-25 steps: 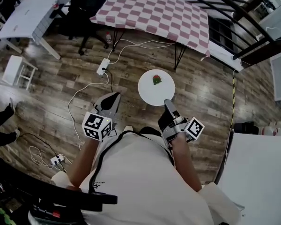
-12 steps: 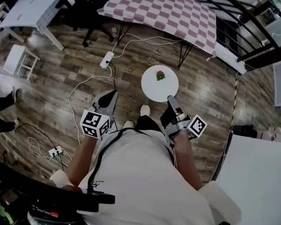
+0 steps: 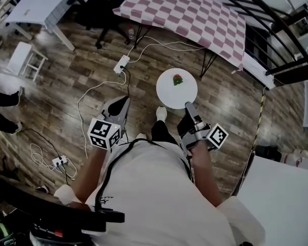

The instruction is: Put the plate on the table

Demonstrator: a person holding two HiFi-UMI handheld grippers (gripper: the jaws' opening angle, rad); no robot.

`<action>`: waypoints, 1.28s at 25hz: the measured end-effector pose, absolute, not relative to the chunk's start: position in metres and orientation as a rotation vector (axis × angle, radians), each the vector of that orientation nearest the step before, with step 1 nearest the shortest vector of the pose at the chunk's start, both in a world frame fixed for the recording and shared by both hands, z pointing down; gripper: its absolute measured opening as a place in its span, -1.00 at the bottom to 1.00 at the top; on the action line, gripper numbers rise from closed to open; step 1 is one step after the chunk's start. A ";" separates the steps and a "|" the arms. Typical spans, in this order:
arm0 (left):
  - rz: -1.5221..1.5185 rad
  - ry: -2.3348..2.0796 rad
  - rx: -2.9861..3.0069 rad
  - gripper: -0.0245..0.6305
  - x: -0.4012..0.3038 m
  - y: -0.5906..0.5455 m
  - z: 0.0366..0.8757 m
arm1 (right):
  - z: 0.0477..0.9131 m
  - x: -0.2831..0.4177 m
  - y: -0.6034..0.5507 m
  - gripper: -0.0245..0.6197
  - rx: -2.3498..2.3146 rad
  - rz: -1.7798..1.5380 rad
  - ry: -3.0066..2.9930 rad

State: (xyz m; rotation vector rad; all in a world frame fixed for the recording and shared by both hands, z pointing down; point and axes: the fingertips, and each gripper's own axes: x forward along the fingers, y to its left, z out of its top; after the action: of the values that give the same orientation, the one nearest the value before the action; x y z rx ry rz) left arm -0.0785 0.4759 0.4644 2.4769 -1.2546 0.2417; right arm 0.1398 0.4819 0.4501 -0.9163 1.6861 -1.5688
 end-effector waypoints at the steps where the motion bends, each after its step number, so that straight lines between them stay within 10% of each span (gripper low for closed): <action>1: 0.242 -1.263 2.470 -0.90 -0.078 0.471 0.465 | 0.451 0.140 0.475 -0.86 -0.911 -1.575 1.688; 32: 0.273 -1.450 2.361 -0.90 0.044 0.254 0.458 | 0.472 0.240 0.224 -0.86 -0.786 -1.727 1.863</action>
State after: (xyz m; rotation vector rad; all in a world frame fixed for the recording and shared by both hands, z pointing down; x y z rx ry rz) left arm 0.0443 0.2538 0.4580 2.3610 -1.4505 0.2726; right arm 0.2395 0.2236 0.4718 -0.7860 1.8626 -1.7268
